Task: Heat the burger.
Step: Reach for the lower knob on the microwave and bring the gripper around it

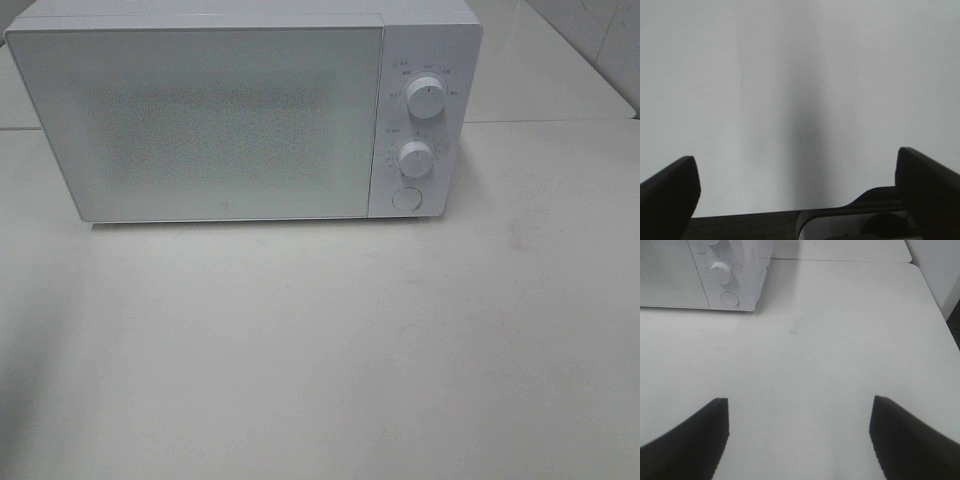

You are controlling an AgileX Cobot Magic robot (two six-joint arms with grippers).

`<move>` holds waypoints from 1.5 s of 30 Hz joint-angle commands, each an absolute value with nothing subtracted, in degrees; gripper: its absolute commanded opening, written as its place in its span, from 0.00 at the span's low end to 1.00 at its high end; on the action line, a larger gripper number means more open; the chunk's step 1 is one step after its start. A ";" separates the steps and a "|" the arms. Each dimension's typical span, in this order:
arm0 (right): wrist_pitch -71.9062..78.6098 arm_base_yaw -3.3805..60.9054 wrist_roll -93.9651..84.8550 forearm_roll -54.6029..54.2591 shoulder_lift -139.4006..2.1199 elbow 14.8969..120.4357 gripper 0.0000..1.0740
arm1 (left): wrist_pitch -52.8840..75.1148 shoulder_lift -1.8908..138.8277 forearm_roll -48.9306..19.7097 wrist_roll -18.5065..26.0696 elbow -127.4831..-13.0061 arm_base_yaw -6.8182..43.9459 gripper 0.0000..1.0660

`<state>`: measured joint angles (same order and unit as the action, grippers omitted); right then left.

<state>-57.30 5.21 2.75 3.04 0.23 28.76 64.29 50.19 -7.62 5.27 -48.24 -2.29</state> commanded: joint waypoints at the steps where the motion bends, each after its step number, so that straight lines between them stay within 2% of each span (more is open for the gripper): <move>1: -56.95 4.87 2.92 3.38 1.83 28.76 0.70 | 62.97 40.51 -7.33 5.33 -40.97 -2.46 0.92; 7: -56.95 4.87 2.92 3.38 1.83 28.76 0.70 | 62.97 24.98 -7.39 5.44 -33.06 -2.46 0.92; 15: -56.95 4.87 2.92 3.38 1.83 28.76 0.70 | 63.71 6.47 -7.33 5.44 -31.00 -2.46 0.92; 21: -56.95 4.87 2.86 3.38 1.83 28.76 0.70 | 61.31 -1.89 -7.62 5.04 -29.51 -2.46 0.92; 45: -56.95 4.87 2.86 3.38 1.49 28.76 0.70 | 61.31 -1.32 -8.59 4.81 -29.51 -2.46 0.92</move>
<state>-57.30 5.21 2.75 3.04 0.23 28.76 62.28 -0.29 -8.31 5.21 -29.74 -2.29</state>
